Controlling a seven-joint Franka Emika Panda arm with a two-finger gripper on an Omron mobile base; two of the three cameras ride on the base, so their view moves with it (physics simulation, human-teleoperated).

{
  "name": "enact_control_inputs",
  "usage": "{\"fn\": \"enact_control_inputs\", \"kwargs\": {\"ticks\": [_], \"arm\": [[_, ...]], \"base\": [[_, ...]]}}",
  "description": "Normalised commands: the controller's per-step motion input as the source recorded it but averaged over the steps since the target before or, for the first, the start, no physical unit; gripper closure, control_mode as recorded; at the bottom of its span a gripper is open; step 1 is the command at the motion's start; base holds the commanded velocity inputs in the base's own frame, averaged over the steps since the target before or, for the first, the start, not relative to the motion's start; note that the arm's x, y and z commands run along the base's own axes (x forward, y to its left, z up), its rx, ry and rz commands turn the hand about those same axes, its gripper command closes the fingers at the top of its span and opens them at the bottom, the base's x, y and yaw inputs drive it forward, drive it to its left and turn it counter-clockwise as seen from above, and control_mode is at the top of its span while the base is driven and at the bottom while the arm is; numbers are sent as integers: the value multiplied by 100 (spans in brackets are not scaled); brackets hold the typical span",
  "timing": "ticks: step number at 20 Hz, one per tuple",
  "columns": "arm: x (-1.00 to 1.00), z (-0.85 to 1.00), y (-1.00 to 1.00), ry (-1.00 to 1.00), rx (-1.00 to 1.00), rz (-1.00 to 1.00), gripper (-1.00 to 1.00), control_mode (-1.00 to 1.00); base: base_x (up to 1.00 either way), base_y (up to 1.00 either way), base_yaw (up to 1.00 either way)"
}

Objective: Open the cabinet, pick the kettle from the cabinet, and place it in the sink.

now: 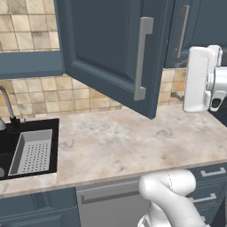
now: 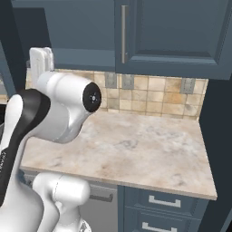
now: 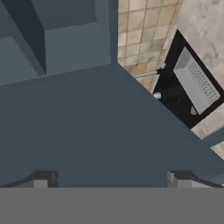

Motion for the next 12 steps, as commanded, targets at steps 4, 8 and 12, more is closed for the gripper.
{"fn": "enact_control_inputs", "kwargs": {"ticks": [4,8,12], "arm": [[26,-4,34,0,8,8,-100,-100],[20,-4,38,0,3,8,-100,-100],[15,-3,38,0,2,9,-100,-100]], "base": [[0,0,0],[0,0,0],[0,0,0]]}}
